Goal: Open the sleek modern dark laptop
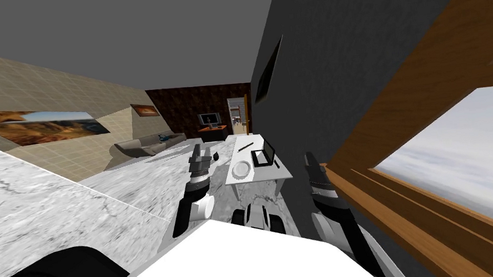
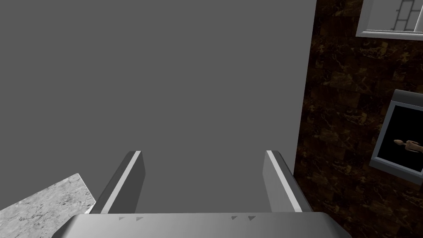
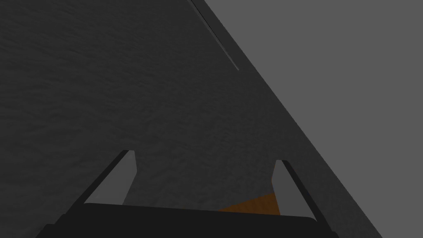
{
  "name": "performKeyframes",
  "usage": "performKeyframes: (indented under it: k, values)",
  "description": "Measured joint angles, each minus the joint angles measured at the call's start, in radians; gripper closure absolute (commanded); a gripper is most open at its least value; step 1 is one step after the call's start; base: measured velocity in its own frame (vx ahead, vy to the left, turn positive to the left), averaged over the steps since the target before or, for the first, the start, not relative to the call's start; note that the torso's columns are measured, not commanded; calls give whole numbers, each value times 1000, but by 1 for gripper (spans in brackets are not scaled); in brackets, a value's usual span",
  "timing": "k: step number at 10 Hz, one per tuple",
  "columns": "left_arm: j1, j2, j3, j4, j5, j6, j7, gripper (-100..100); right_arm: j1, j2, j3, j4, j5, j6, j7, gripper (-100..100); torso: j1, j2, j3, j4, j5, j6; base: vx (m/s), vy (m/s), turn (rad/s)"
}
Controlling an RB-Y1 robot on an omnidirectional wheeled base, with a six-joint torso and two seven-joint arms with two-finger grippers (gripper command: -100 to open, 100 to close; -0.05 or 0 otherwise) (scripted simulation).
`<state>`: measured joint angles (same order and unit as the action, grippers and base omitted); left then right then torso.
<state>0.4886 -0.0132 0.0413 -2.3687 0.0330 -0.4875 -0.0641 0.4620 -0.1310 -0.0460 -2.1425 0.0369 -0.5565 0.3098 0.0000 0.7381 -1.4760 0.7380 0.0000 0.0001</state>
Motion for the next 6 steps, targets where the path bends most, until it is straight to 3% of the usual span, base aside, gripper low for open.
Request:
performKeyframes:
  k: [6]
  values:
    - [0, 0, 0, 0, 0, 0, 0, 0, -48, -14, -31, 71, 112, 20, 139, -100, 0, -1, 0, 0, 0, 0, 20, -7, 52]
